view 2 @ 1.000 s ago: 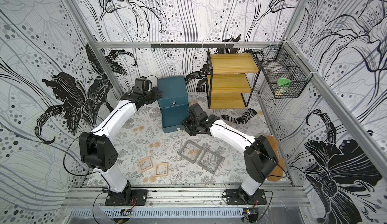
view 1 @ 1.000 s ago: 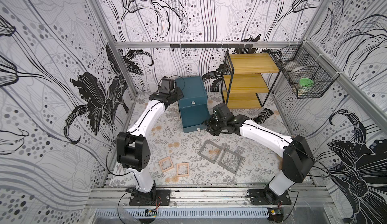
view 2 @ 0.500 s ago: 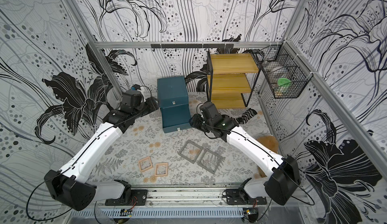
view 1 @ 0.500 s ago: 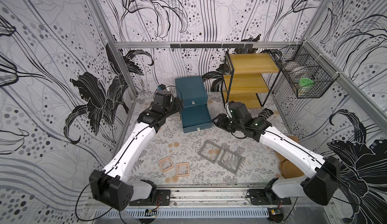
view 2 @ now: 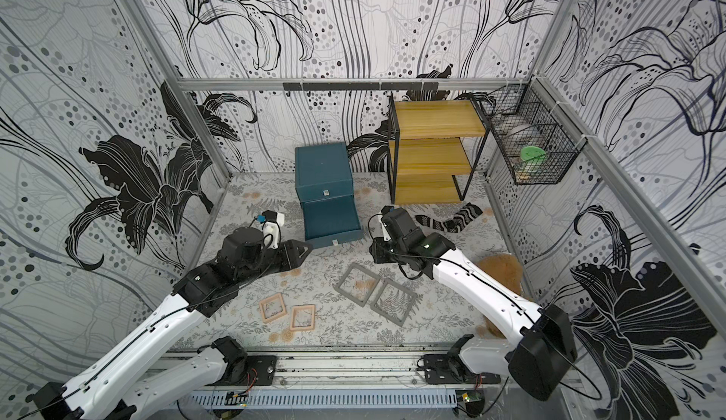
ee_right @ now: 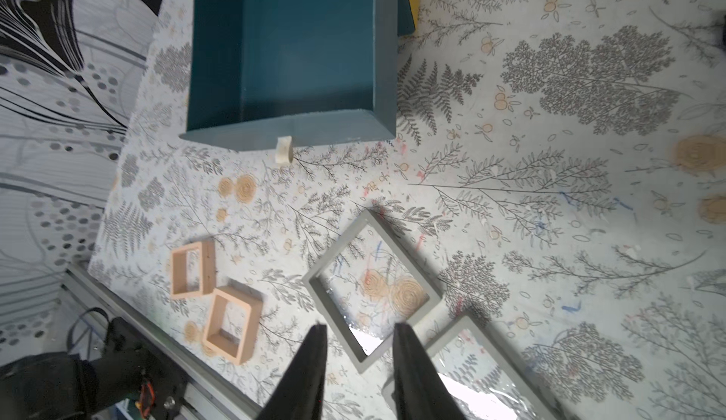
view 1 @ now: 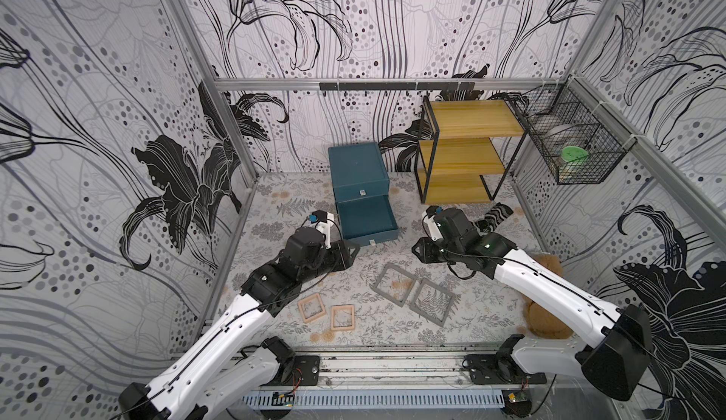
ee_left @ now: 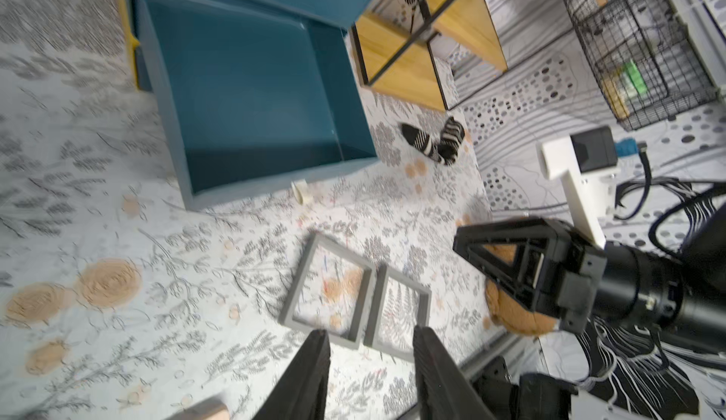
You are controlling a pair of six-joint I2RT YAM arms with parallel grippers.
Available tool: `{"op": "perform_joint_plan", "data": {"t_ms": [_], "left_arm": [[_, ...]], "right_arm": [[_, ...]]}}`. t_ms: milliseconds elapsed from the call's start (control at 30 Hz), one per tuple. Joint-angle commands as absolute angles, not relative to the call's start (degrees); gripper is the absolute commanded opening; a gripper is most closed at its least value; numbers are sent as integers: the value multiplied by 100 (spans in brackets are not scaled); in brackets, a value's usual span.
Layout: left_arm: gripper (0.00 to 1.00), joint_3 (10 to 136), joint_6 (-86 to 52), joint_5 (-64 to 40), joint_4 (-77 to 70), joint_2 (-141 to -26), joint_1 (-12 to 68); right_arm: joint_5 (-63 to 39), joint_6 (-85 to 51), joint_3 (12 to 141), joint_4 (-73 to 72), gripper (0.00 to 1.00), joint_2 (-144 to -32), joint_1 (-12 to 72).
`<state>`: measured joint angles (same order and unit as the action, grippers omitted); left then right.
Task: Place the brooch boxes into the drawer by color
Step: Pick up the brooch box from the center of the board.
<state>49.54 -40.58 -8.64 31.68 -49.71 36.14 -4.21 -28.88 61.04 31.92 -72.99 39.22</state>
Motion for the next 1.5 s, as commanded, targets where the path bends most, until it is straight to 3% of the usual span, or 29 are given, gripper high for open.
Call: {"op": "perform_joint_plan", "data": {"t_ms": [0, 233, 767, 1033, 1467], "left_arm": [[39, 4655, -4398, -561, 2874, -4775, 3958], [37, 4286, -4510, -182, 2892, -4724, 4424], [36, 3808, -4845, 4, 2662, -4579, 4474], [36, 3884, -4871, 70, 2698, -4583, 4473], [37, 4249, -4740, 54, 2803, -4873, 4474]], "right_arm": [[-221, -2289, 5886, 3398, 33, -7252, 3905], [-152, -2297, 5474, 3136, 32, -7455, 3907], [76, -1399, 5773, 2801, 33, -8705, 4067], [208, -1161, 5819, 2584, 39, -9143, 4201], [338, -967, 5853, 2429, 38, -9527, 4307]]}}
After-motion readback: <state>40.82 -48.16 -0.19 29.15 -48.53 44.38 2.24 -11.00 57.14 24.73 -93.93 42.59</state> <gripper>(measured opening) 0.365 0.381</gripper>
